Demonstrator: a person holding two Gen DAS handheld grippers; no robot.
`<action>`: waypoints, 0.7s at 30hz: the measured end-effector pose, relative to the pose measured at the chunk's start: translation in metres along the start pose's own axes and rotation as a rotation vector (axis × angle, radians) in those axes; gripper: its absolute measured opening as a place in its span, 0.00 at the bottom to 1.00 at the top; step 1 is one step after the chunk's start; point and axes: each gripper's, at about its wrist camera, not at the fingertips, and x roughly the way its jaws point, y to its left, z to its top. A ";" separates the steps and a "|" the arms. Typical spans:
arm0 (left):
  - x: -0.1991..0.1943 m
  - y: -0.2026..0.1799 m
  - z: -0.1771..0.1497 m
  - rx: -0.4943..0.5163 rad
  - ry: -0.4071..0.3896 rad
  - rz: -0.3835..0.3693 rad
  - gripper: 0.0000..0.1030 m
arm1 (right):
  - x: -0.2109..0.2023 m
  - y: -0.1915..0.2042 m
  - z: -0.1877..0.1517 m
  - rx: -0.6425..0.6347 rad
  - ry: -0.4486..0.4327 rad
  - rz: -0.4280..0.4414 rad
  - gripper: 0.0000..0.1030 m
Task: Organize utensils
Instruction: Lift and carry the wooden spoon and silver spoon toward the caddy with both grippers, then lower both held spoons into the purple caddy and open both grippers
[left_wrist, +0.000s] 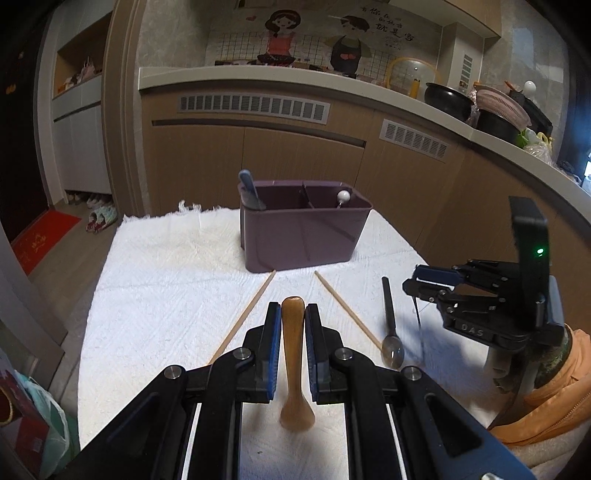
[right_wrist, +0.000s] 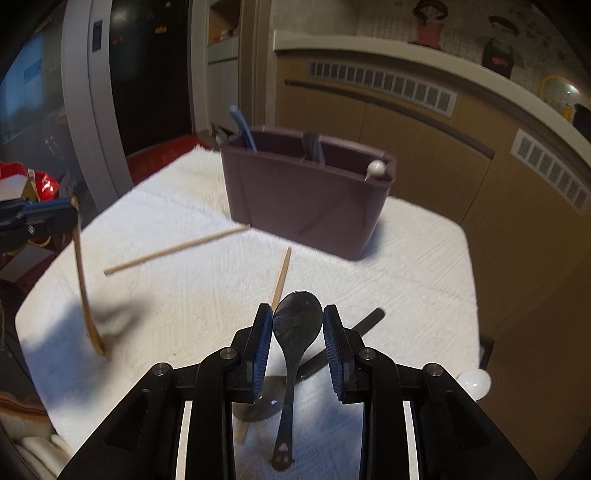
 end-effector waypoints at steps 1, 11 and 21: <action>-0.002 -0.003 0.003 0.007 -0.010 0.004 0.10 | -0.006 -0.001 0.003 0.002 -0.021 -0.002 0.28; -0.015 -0.021 0.058 0.069 -0.154 0.060 0.10 | -0.044 -0.002 0.047 -0.019 -0.173 -0.028 0.28; -0.021 -0.033 0.156 0.136 -0.321 0.110 0.10 | -0.081 -0.030 0.140 0.002 -0.304 -0.070 0.28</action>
